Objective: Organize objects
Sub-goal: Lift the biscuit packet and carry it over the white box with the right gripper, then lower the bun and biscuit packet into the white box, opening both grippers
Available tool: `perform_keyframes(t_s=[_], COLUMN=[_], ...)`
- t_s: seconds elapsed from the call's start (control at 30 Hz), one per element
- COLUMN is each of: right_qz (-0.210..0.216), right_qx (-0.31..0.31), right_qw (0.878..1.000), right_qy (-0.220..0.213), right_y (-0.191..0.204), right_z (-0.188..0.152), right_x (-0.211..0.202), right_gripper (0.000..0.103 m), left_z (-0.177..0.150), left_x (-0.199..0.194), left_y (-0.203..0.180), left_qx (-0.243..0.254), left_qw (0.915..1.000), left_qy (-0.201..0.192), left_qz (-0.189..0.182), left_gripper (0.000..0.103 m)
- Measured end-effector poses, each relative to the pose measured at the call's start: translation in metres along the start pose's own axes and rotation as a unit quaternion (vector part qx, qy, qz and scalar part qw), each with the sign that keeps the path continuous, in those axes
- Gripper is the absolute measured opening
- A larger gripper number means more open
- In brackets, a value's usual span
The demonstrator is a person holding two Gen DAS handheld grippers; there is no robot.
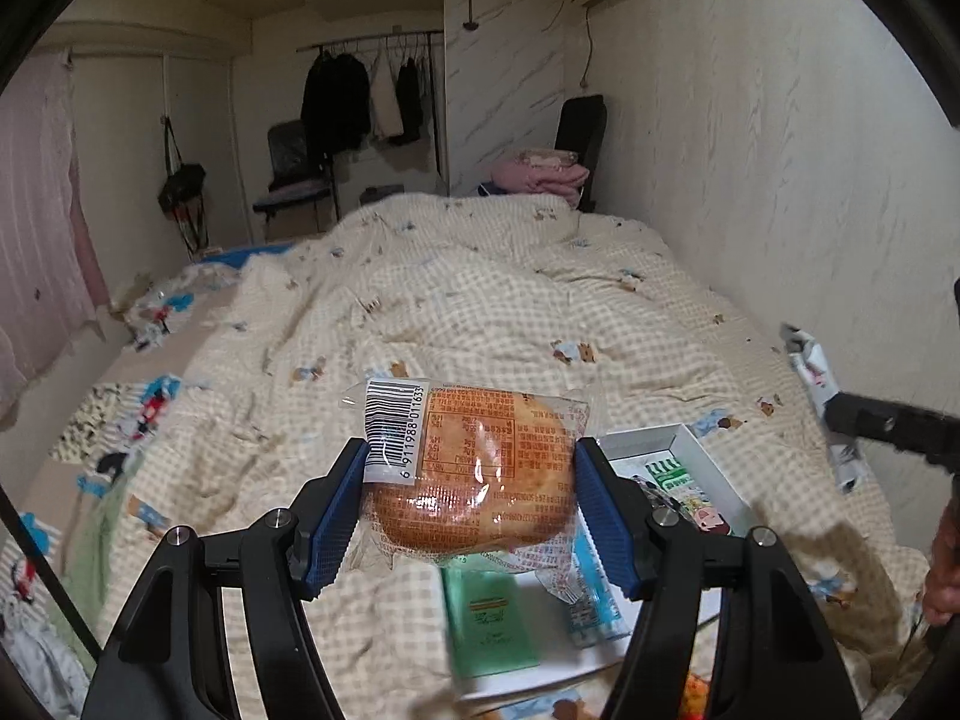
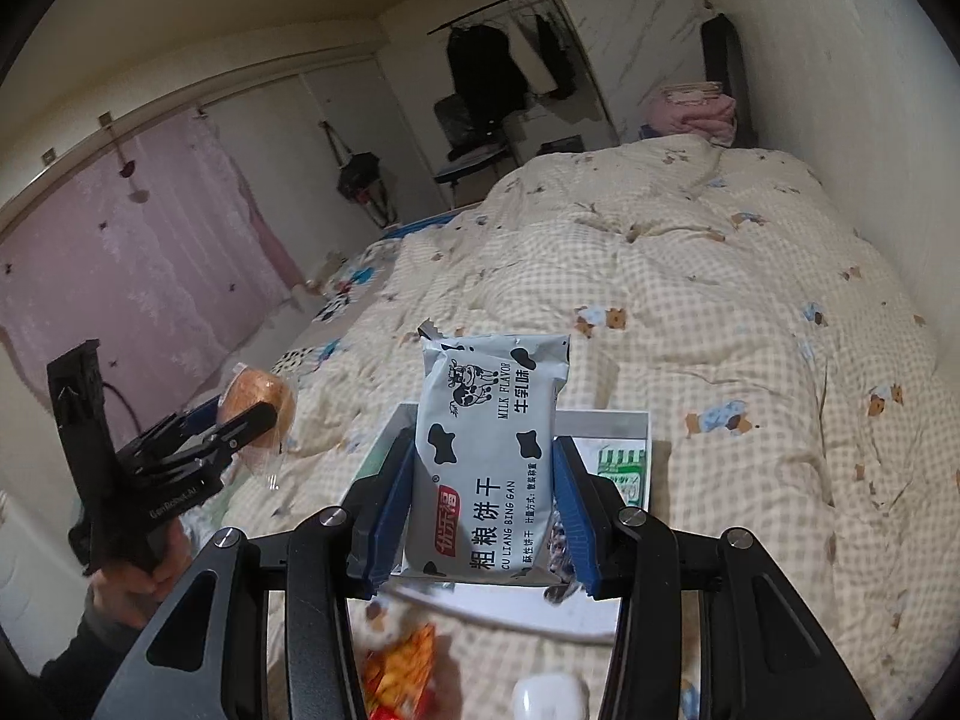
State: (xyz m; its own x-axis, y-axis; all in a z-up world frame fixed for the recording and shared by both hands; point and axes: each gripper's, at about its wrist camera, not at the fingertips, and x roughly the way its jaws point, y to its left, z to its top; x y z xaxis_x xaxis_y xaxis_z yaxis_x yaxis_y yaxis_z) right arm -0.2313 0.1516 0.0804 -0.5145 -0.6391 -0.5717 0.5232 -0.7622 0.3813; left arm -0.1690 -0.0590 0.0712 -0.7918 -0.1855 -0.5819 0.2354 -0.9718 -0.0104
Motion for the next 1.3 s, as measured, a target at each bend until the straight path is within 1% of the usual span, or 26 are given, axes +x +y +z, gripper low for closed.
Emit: perform_keyframes(t_s=[0.13,0.2,0.3,0.43,0.5,0.63,0.77,0.83,0.9,1.0,1.07,1.2,1.3], right_qz=[-0.013,-0.021,-0.028,-0.018,-0.02,-0.02,-0.003,0.002,-0.005,-0.027,-0.033,-0.036,-0.033], right_qx=[-0.004,-0.002,0.006,0.02,0.023,0.02,0.013,0.005,-0.008,-0.024,-0.025,-0.027,-0.023], right_qw=[1.0,1.0,0.999,0.998,0.997,0.996,0.994,0.992,0.99,0.988,0.986,0.986,0.987], right_qy=[0.007,0.016,0.038,0.06,0.069,0.085,0.107,0.123,0.138,0.153,0.161,0.158,0.159], right_y=[-0.007,-0.012,-0.019,-0.028,-0.029,-0.026,-0.02,-0.016,-0.01,-0.007,-0.007,-0.008,-0.01], right_z=[-0.009,-0.01,-0.021,-0.037,-0.041,-0.049,-0.058,-0.06,-0.064,-0.07,-0.073,-0.074,-0.074], right_x=[0.025,0.037,0.057,0.075,0.083,0.095,0.109,0.116,0.124,0.131,0.134,0.131,0.129], right_gripper=[0.047,0.047,0.047,0.047,0.047,0.047,0.047,0.047,0.047,0.047,0.047,0.047,0.048], left_z=[-0.006,-0.013,-0.023,-0.034,-0.04,-0.052,-0.059,-0.059,-0.06,-0.064,-0.067,-0.07,-0.071], left_x=[0.027,0.039,0.054,0.071,0.079,0.09,0.091,0.089,0.089,0.088,0.087,0.084,0.081], left_y=[-0.004,-0.01,-0.018,-0.022,-0.026,-0.037,-0.04,-0.042,-0.044,-0.048,-0.05,-0.054,-0.05], left_qx=[-0.013,-0.011,-0.008,-0.018,-0.015,0.007,0.003,0.01,0.026,0.052,0.067,0.088,0.078], left_qw=[0.9994,0.9989,0.9978,0.9954,0.994,0.9933,0.9894,0.99,0.9911,0.991,0.9902,0.9883,0.9881], left_qy=[0.018,0.026,0.048,0.077,0.091,0.108,0.131,0.131,0.126,0.123,0.122,0.124,0.131], left_qz=[-0.027,-0.038,-0.046,-0.054,-0.058,-0.041,-0.062,-0.052,-0.035,-0.014,-0.01,-0.007,-0.017], left_gripper=[0.071,0.071,0.071,0.071,0.071,0.071,0.071,0.071,0.071,0.071,0.071,0.073,0.075])
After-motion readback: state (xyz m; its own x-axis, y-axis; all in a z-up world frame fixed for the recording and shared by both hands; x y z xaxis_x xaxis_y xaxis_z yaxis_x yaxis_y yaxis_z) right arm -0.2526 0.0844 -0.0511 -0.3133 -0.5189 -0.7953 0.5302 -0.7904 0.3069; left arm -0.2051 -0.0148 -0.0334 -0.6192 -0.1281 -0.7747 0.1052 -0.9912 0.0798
